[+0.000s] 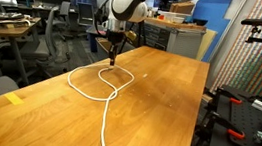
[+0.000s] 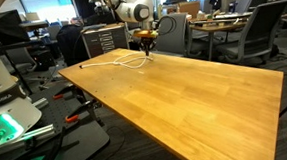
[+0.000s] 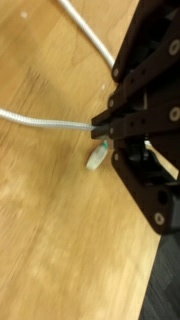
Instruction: Tie a knot with the white rope
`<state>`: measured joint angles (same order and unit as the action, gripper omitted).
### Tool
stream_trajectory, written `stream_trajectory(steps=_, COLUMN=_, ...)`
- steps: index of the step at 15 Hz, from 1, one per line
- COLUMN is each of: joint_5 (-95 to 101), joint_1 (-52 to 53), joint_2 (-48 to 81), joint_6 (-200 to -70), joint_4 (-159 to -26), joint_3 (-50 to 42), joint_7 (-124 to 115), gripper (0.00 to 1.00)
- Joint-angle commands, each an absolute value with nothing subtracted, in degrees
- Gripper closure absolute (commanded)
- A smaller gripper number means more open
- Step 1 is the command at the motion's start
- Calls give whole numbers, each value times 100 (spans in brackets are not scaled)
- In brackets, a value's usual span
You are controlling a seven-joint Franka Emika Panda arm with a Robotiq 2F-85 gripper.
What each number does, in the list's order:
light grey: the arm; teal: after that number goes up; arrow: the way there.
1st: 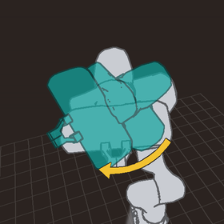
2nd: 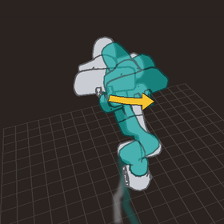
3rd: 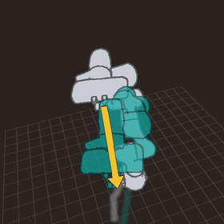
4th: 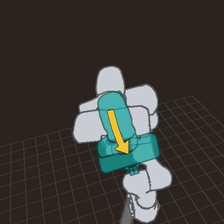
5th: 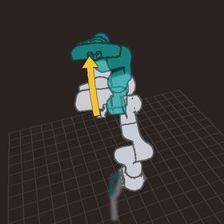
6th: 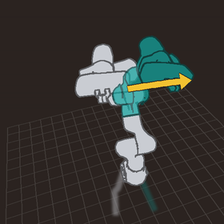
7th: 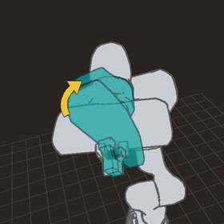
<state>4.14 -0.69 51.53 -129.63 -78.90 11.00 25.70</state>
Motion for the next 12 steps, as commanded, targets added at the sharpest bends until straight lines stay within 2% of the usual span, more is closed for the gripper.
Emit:
stream_trajectory(steps=1, joint_5=193, joint_1=314, joint_2=4902, joint_6=-12519, joint_4=-7788, joint_3=1375, joint_7=2458, gripper=94)
stream_trajectory(steps=4, joint_5=-137, joint_1=515, joint_2=5149, joint_6=-12357, joint_4=-7447, joint_3=1627, joint_7=2504, gripper=90)
stream_trajectory(steps=5, joint_5=-201, joint_1=563, joint_2=5182, joint_6=-12378, joint_4=-7416, joint_3=1639, joint_7=2511, gripper=68)
stream_trajectory(steps=7, joint_5=-174, joint_1=631, joint_2=5170, joint_6=-12430, joint_4=-7477, joint_3=1522, joint_7=2446, gripper=59)
stream_trajectory(steps=9, joint_5=-70, joint_1=690, joint_2=5103, joint_6=-12507, joint_4=-7647, joint_3=1479, joint_7=2471, gripper=43)
stream_trajectory(steps=10, joint_5=-54, joint_1=687, joint_2=5112, joint_6=-12508, joint_4=-7658, joint_3=1440, joint_7=2469, gripper=61)
stream_trajectory(steps=12, joint_5=-54, joint_1=688, joint_2=5125, joint_6=-12507, joint_4=-7665, joint_3=1440, joint_7=2469, gripper=45)
